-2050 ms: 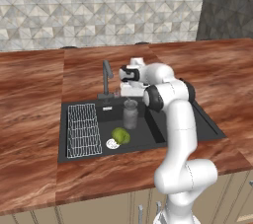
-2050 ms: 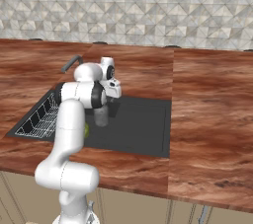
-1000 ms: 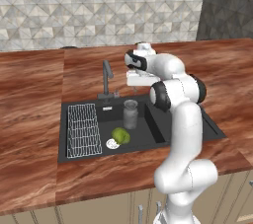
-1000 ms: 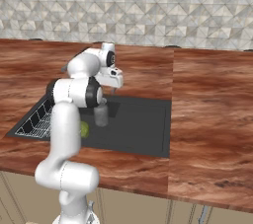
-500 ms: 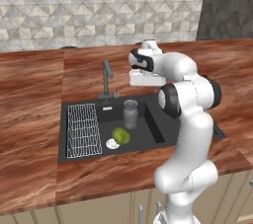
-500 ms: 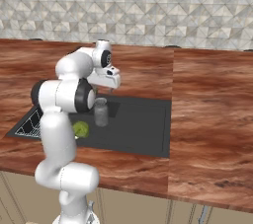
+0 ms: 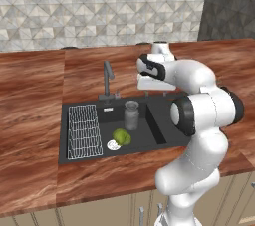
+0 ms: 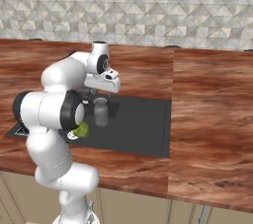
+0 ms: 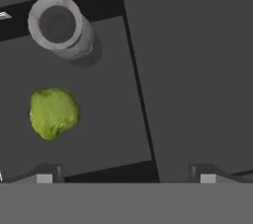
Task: Pick the jug and cup and place them in the sink. Then turn on the water.
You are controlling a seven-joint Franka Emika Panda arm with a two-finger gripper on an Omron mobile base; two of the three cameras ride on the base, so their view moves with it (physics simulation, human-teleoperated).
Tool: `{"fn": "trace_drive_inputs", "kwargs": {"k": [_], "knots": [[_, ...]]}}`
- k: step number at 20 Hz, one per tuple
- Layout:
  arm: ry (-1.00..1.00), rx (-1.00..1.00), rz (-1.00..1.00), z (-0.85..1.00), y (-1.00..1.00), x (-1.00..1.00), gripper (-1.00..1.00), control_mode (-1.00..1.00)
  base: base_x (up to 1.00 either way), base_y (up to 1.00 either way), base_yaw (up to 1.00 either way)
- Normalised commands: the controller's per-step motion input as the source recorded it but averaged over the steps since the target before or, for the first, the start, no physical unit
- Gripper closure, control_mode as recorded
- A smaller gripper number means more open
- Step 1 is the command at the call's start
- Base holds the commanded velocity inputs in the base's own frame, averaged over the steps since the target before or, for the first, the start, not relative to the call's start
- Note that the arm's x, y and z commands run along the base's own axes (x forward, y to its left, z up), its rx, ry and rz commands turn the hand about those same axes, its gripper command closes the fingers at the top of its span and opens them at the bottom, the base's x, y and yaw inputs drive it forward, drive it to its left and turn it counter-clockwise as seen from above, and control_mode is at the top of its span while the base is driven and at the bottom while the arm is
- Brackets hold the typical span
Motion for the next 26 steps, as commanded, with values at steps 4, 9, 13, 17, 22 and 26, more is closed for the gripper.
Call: {"fn": "trace_drive_inputs", "kwargs": {"k": [4,9,13,17,22,26], "knots": [[-0.03,0.0,0.11,0.16,-0.47,-0.61,-1.0,-1.0,0.0,0.0,0.0],[-0.01,0.0,0.09,0.07,-0.45,-0.41,-1.0,-1.0,0.0,0.0,0.0],[0.0,0.0,0.06,0.06,-0.35,-0.37,-1.0,-1.0,0.0,0.0,0.0],[0.0,0.0,0.02,0.09,-0.23,-0.25,-1.0,1.0,-0.09,-0.09,0.0],[0.0,0.0,0.0,0.0,0.0,0.0,-1.0,1.0,-0.49,-0.56,0.0],[0.0,0.0,0.0,0.0,0.0,0.0,-1.0,1.0,-0.54,-0.78,0.0]]}}
